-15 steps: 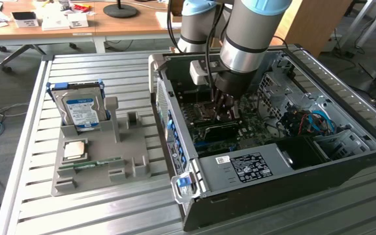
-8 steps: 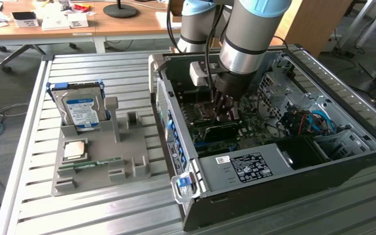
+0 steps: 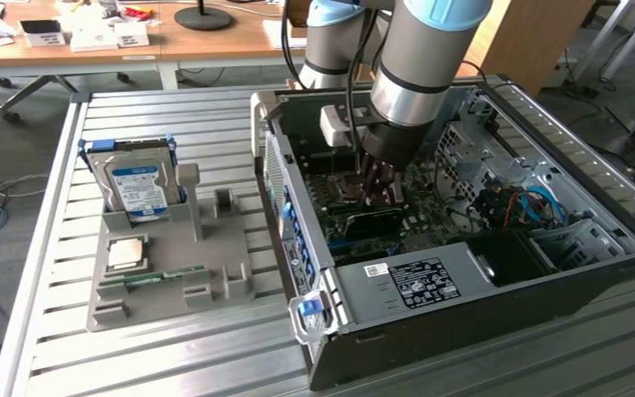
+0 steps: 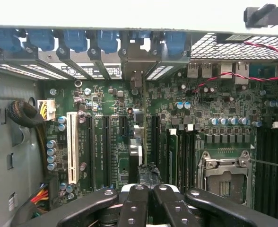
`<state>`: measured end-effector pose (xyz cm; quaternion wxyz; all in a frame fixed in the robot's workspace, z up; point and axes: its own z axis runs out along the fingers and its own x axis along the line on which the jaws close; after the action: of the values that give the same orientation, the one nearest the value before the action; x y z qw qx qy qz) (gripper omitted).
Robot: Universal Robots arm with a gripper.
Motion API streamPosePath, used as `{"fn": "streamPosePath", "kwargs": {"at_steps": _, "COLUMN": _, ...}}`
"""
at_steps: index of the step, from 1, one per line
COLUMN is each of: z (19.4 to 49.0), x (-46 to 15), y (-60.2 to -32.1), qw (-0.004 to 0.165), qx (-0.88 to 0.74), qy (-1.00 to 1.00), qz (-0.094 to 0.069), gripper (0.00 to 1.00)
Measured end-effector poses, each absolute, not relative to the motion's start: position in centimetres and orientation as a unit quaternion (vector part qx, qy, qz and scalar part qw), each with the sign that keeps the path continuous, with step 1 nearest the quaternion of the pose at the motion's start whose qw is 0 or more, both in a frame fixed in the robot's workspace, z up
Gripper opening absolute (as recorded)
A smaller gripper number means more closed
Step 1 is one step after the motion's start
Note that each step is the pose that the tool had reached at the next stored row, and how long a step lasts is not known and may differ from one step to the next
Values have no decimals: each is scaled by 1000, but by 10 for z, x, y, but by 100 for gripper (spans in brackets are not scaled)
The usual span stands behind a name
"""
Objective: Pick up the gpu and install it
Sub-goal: 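Press down on the gpu until it lock into place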
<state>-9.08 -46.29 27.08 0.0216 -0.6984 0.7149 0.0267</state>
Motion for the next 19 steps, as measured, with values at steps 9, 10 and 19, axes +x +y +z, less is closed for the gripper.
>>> {"fn": "streamPosePath", "kwargs": {"at_steps": 9, "z": 268, "x": -91, "y": -463, "qw": 22, "qx": -698, "qy": 715, "qz": 27, "gripper": 11}}
{"fn": "streamPosePath", "kwargs": {"at_steps": 10, "z": 267, "x": -91, "y": -463, "qw": 22, "qx": -698, "qy": 715, "qz": 27, "gripper": 11}}
{"fn": "streamPosePath", "kwargs": {"at_steps": 19, "z": 265, "x": -91, "y": -463, "qw": 22, "qx": -698, "qy": 715, "qz": 27, "gripper": 11}}
